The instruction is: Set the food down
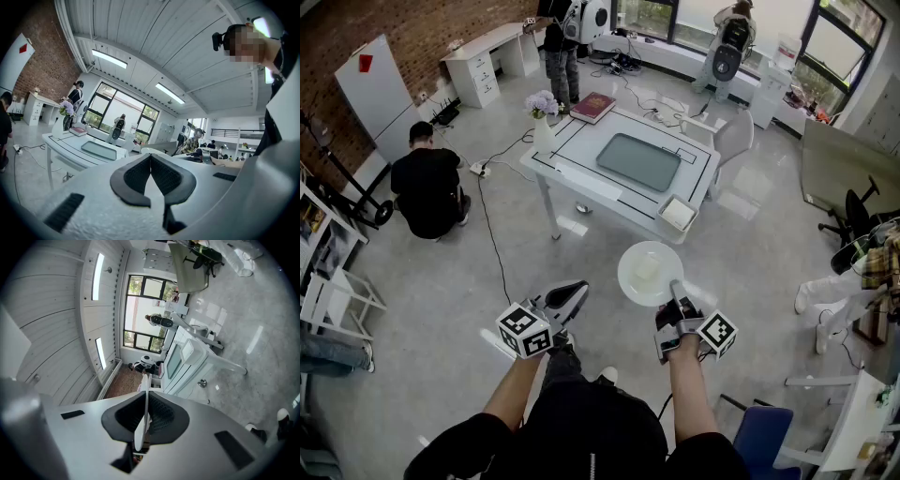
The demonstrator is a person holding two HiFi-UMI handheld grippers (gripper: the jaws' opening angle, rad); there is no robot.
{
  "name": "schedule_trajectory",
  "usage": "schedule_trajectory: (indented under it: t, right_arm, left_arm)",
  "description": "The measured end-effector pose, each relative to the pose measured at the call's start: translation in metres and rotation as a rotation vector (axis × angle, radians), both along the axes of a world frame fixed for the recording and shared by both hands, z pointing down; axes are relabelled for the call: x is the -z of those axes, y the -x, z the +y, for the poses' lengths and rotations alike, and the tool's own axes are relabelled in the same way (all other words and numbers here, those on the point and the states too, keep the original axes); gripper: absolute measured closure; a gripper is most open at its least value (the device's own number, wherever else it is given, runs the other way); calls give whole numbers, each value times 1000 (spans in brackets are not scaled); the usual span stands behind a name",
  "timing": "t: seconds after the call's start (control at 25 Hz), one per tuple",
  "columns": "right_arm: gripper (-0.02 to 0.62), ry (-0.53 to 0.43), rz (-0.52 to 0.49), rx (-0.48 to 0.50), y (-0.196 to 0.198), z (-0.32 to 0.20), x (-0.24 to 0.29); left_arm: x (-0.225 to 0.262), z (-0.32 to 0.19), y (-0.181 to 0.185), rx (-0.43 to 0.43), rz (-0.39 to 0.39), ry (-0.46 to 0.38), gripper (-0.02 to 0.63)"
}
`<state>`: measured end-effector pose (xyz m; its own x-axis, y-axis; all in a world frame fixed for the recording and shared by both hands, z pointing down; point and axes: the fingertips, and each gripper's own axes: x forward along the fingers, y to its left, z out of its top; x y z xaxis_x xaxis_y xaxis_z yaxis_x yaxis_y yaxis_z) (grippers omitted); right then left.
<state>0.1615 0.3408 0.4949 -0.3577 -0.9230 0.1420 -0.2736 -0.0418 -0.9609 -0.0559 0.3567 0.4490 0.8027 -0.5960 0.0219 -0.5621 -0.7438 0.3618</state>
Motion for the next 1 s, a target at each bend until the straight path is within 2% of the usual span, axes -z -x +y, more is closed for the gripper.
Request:
schedule_trajectory:
  t: [0.2,0.44,0.72,0.84,1.0]
  right_arm:
    - [575,-50,-25,9,-1,-5,6]
    - [577,-50,-30,12,-11,-2,5]
    - [577,9,-20,16,-18,4,-4]
    - [577,-15,-30,31,-16,-2,-4]
    - [577,0,-8,24,-16,-14,-8]
  left_arm:
    - [-4,-2,-5,-3,-1,8,600]
    - [-3,-3,-18,-10,-9,3,600]
    - [-3,0,-31,-17,-33,-3,600]
    - [-5,-3,-32,-21,-37,-2,600]
    - [-7,-15,-29,-28,-43,-1,600]
